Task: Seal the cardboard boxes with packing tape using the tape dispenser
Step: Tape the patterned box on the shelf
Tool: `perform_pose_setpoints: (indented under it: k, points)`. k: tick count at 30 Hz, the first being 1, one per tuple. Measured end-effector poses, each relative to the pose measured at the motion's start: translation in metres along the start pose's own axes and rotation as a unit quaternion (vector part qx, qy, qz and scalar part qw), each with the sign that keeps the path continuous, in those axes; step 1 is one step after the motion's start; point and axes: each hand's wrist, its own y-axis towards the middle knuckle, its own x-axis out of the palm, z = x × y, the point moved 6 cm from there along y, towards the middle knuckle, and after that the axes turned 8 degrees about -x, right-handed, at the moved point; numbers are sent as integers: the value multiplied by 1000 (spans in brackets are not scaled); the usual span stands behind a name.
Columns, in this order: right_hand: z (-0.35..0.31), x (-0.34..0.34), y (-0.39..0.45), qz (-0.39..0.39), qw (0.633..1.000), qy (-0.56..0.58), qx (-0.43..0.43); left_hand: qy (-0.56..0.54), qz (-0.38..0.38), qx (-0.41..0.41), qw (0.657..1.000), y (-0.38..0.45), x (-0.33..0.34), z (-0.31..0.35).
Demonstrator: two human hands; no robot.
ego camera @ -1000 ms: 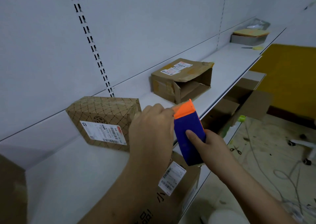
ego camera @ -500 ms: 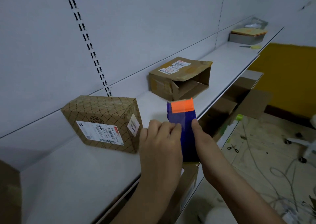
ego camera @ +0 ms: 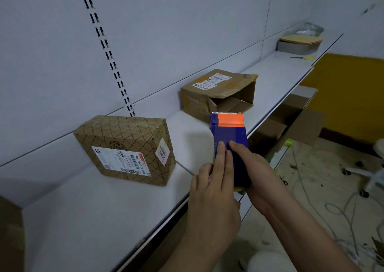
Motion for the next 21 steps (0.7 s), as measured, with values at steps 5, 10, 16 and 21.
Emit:
perform_pose_setpoints:
  k: [5,10,16,21]
  points:
    - [-2,-2,4,4,1000,-21,-6,-37,19,49,998,4,-4,-6]
    - [-11,-1,5,-5,992,-111,-54,-37,41,79,995,3,-9,-16]
    - [-31,-1,6,16,985,-143,-92,-35,259,131,956,10,-86,-37]
    - [-43,2,3,21,981,-152,-120,-40,306,-103,945,49,-128,-100]
